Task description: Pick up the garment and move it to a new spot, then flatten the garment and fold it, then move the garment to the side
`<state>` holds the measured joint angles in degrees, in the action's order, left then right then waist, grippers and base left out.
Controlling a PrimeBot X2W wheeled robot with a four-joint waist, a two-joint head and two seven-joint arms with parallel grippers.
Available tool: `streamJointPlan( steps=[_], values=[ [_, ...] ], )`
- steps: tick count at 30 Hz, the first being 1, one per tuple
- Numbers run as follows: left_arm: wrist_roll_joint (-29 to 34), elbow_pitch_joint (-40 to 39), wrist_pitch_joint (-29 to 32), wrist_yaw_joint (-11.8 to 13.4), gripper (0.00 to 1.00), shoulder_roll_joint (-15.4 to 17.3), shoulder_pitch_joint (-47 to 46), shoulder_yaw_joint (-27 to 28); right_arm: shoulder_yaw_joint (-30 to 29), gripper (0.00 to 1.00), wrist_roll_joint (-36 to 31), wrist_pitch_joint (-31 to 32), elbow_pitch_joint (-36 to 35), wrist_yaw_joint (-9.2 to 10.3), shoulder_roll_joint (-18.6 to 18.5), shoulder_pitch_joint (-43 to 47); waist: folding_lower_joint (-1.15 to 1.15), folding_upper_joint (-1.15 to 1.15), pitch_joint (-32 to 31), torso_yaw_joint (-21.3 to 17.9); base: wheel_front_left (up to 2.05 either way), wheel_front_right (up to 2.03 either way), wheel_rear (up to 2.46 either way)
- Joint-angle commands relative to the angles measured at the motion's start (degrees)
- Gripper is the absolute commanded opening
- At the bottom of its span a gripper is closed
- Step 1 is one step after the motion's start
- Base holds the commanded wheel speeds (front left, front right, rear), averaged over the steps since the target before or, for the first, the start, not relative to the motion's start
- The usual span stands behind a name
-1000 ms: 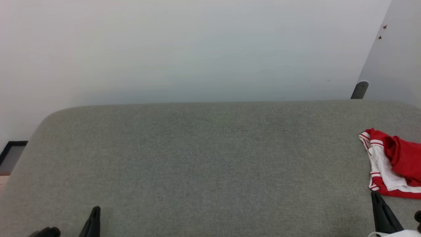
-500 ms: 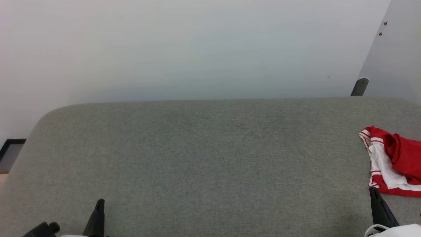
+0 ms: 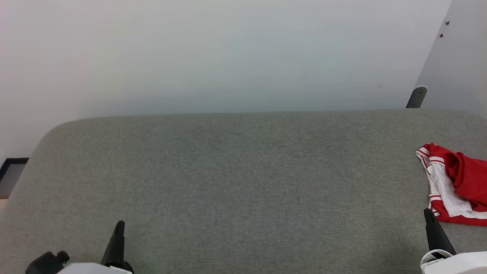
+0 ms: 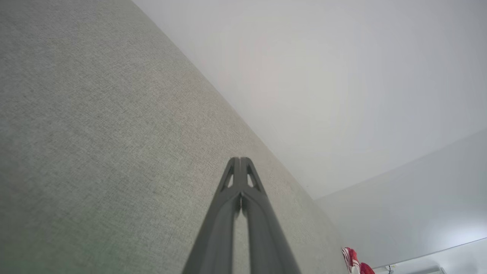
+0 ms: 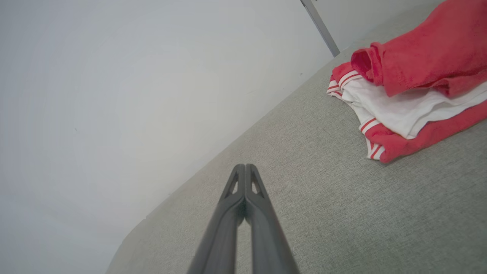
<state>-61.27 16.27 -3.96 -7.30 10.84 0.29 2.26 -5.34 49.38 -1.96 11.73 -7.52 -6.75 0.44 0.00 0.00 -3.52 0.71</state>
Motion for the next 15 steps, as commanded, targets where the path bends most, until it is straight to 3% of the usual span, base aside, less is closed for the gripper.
streamJointPlan(
  steps=[1,15],
  values=[
    [-1.4,-0.73,0.45,-0.13,0.0,0.05,-1.29,0.49,-0.37,0.0,1.77,0.25,-0.4,0.02,-0.01,-1.4,0.0,0.0,0.07,-0.02,0.0,0.0,0.0],
    [-8.43,-1.15,2.88,-0.17,0.0,-1.86,-2.66,1.42,-0.62,0.0,11.47,2.25,0.22,0.02,0.93,-2.88,0.0,0.0,0.73,-0.14,0.0,0.0,0.0]
  ],
)
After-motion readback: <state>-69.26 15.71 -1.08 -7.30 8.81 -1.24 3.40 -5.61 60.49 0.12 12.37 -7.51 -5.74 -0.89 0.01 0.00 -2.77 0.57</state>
